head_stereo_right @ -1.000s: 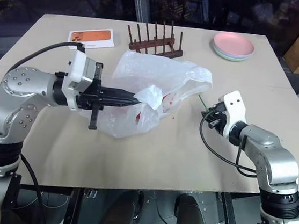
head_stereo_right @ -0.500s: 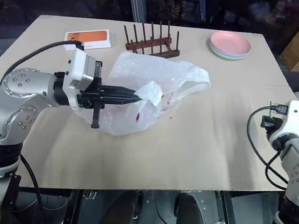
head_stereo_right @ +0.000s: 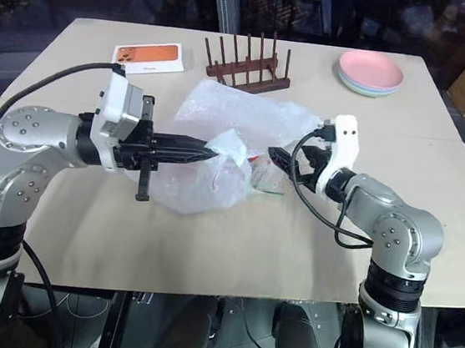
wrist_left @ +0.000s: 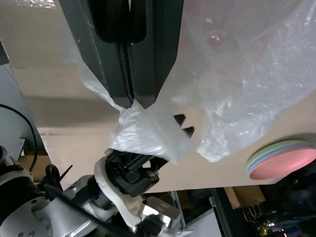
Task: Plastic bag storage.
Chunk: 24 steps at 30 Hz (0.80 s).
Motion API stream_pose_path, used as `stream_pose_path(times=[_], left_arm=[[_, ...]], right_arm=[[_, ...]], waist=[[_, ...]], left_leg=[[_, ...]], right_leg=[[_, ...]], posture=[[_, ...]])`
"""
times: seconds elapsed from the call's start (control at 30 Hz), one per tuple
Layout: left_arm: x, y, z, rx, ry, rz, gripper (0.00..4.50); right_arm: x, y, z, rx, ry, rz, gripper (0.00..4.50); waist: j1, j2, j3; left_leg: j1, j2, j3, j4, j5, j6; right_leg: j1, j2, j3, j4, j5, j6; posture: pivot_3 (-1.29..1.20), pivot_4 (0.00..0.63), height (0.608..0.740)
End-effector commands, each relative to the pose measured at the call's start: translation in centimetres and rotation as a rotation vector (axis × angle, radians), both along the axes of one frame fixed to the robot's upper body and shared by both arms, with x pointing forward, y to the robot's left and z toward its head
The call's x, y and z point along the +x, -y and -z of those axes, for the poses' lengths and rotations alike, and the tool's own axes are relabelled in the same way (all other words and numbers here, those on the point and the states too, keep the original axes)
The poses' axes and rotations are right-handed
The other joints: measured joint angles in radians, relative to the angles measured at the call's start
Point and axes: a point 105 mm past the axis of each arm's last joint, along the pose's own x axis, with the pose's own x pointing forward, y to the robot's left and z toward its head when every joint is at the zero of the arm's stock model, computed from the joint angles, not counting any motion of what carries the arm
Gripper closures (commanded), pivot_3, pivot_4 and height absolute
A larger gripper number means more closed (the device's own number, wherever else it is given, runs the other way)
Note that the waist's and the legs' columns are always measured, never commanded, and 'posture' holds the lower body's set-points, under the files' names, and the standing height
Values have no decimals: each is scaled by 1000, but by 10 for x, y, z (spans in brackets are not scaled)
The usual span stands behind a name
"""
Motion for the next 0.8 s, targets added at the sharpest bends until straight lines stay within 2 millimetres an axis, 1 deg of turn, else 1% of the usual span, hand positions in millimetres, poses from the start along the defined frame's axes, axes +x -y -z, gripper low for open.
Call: stream_pose_path(times=[0.03,0.13,0.17,0.23,0.3,0.37,0.43,0.57,0.63,0.7,0.8], left_arm=[[-4,3,-9,-6,47,13,4500],[-2,2,-8,-10,43,7,4500],[0,1,-9,-22,37,-5,4500],[8,-3,-12,-54,36,-47,4500],[22,-14,-15,-94,30,-126,4500],[27,-22,-12,-92,24,-157,4500],[27,-25,-9,-85,15,-159,4500],[19,-32,12,-20,-28,-141,4500],[17,-37,19,-7,-46,-150,4500],[17,-41,23,7,-49,-160,4500],[18,-42,22,3,-42,-166,4500]], right_arm=[[2,16,-7,-25,48,65,33],[0,28,0,-80,47,110,33],[-3,32,3,-109,45,117,33],[-13,35,12,-199,55,80,33],[-22,30,21,-299,85,15,33],[-25,23,31,-395,123,-33,33],[-25,18,36,-446,162,-66,33],[-17,1,43,-542,262,-153,33],[-13,-8,43,-565,307,-199,33],[-7,-19,40,-544,328,-218,33],[-1,-32,42,-530,342,-257,33]], waist=[[-2,0,0],[-3,0,0],[-3,0,0],[-2,0,0],[0,0,0],[-7,0,0],[-18,0,0],[-29,0,0],[-27,0,0],[-23,0,0],[-20,0,0]], left_leg=[[1,0,0,-1,0,0],[2,2,0,-2,0,0],[2,2,0,-2,0,0],[2,2,0,-2,0,0],[1,2,0,-2,0,0],[1,2,1,-2,0,0],[2,2,1,-2,0,0],[3,3,2,-2,0,0],[2,3,2,-2,0,0],[2,3,1,-2,0,0],[2,3,1,-1,0,0]], right_leg=[[0,0,0,1,0,0],[0,2,0,1,0,0],[0,3,0,1,0,0],[0,2,0,1,-1,0],[0,2,0,0,-1,1],[0,2,0,0,-1,1],[0,2,1,0,-3,0],[0,3,1,1,-3,-1],[-1,3,1,1,-3,-1],[-1,3,1,1,-3,-1],[-1,3,1,1,-3,-1]], posture=[[0,150,740],[0,150,740],[0,150,740],[0,150,740],[0,150,740],[0,150,740],[0,150,740],[0,150,740],[0,150,740],[0,150,740],[0,150,740]])
